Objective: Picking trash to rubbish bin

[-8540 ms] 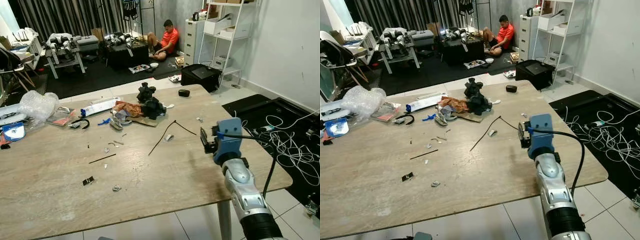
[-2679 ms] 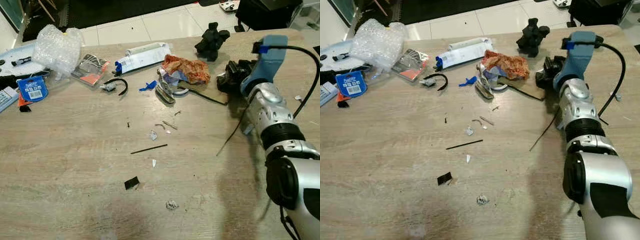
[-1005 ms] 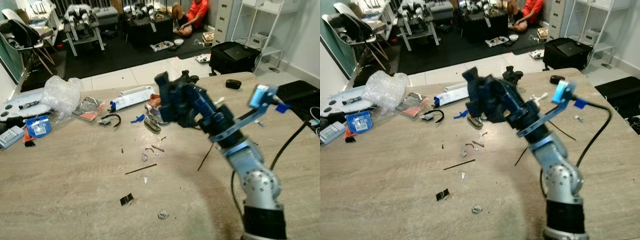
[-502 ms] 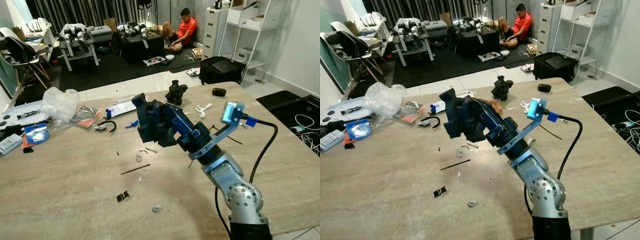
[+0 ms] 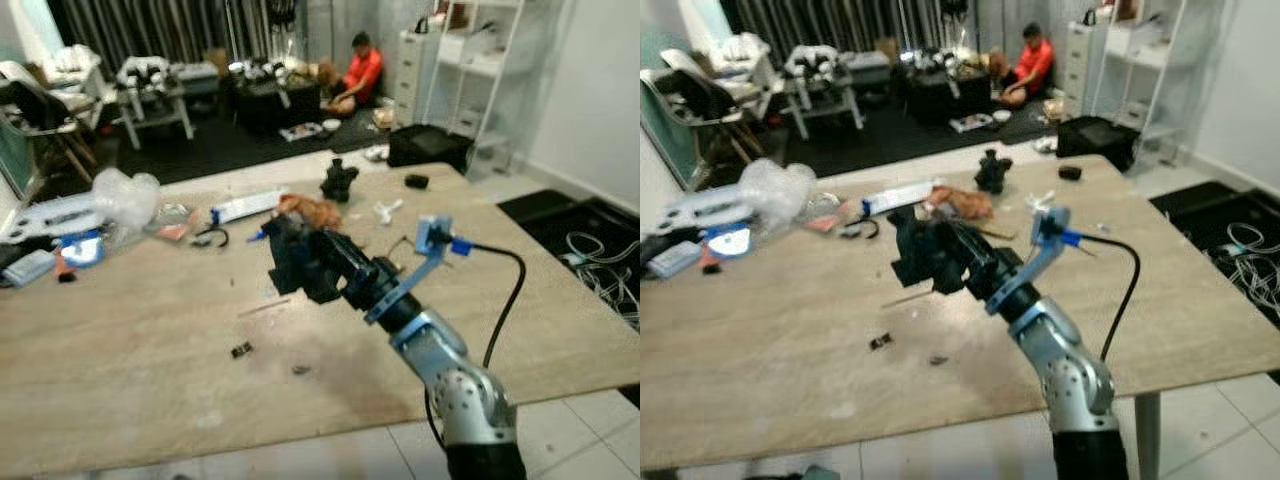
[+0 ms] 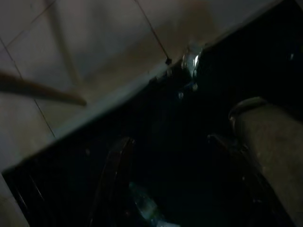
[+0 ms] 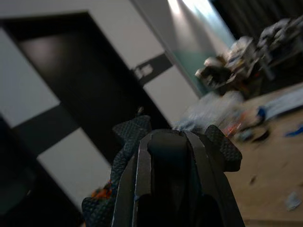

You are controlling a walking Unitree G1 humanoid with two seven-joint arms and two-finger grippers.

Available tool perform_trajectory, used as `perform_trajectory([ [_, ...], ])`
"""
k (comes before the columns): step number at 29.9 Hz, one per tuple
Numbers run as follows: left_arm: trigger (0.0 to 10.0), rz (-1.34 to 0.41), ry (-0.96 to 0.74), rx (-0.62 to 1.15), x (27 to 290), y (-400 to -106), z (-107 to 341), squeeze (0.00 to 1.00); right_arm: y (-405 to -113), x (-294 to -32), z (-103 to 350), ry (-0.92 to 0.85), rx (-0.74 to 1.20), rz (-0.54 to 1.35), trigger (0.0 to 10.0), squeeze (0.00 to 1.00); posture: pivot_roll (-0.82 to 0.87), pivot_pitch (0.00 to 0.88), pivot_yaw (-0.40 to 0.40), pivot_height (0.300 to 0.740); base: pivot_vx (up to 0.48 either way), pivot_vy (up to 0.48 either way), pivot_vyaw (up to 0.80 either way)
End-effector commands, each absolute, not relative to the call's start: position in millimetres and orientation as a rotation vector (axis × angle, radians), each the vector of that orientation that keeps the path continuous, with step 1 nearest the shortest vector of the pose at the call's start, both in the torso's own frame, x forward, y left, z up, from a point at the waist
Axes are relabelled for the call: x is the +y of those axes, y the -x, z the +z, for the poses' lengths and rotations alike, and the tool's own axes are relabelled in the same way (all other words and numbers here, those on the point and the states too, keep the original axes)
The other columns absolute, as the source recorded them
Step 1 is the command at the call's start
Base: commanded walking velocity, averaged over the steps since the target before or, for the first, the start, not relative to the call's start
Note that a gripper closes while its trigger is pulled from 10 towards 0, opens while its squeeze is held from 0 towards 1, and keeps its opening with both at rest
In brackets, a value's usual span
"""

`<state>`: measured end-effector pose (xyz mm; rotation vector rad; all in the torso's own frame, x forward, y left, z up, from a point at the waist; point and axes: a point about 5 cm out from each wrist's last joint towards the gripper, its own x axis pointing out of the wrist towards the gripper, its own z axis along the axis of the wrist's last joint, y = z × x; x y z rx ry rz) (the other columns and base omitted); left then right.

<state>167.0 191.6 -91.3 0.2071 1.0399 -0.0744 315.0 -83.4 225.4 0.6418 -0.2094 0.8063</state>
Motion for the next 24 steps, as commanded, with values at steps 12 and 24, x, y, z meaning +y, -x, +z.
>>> perform_trajectory([
  [12,10.0,-0.096,-0.216,1.064,189,-162,-94,0.0,-326,-99,223,-0.599,-0.207,0.673,10.0,0.0,-0.23,0.066,0.113,0.74,-0.314,0.0,0.0],
  [24,10.0,-0.114,-0.2,1.047,185,-166,-93,0.0,-344,-131,213,-0.564,-0.183,0.395,10.0,0.0,-0.25,0.07,0.113,0.74,-0.126,0.0,-0.51],
])
